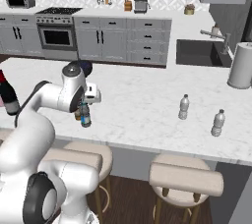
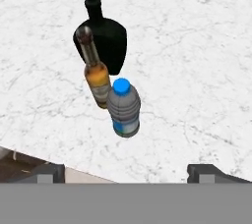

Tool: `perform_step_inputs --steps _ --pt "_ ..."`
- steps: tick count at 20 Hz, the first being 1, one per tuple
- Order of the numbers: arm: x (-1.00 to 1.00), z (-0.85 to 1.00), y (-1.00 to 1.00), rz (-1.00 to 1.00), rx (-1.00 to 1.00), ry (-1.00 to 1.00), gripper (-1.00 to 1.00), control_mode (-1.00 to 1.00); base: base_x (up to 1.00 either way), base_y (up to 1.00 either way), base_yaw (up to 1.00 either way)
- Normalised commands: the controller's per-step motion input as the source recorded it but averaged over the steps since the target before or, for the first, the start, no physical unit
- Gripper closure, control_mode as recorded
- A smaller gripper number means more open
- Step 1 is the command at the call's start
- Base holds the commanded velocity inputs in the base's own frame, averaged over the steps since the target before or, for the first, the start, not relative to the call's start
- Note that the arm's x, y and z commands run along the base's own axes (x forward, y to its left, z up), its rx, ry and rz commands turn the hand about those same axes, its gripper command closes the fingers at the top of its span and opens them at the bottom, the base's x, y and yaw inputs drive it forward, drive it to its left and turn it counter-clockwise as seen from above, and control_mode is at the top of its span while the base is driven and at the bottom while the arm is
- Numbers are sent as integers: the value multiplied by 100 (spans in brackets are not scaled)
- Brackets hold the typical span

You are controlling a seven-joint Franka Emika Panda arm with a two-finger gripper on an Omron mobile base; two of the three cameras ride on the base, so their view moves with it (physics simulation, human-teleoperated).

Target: Move the plastic bottles in the middle to the plastics group, and the glass bottles in the middle to the glass group.

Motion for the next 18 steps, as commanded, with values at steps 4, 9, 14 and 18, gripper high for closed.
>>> perform_step_inputs --steps 4,9,14,18 --pt "17 -1 1 3 1 1 -100 -100 0 0 0" --pt "43 -1 26 0 0 5 -100 -100 0 0 0" --pt "31 -7 10 0 0 1 -100 -100 0 0 0" --pt "36 -12 11 0 0 0 -100 -100 0 0 0"
